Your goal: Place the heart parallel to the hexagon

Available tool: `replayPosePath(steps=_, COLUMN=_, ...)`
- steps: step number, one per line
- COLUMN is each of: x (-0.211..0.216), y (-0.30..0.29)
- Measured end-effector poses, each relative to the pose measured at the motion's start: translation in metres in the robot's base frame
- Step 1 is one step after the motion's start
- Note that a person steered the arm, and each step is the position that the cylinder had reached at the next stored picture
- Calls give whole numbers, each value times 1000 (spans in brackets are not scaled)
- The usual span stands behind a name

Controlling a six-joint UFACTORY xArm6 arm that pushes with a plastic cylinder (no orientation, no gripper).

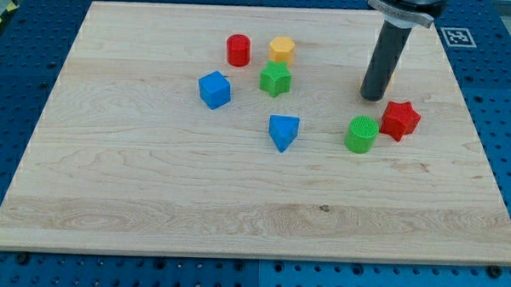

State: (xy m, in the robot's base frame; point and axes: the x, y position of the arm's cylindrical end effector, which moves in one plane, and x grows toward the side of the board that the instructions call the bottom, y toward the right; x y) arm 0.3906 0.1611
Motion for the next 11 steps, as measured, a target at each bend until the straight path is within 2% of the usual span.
replayPosePath(steps=3, x=-2, y=2)
replayPosePath(steps=6, x=-11, y=30)
replayPosePath(steps=7, x=-34, y=29)
replayPosePath(steps=9, x=-46, y=27)
replayPosePath(steps=11, x=-88, y=44)
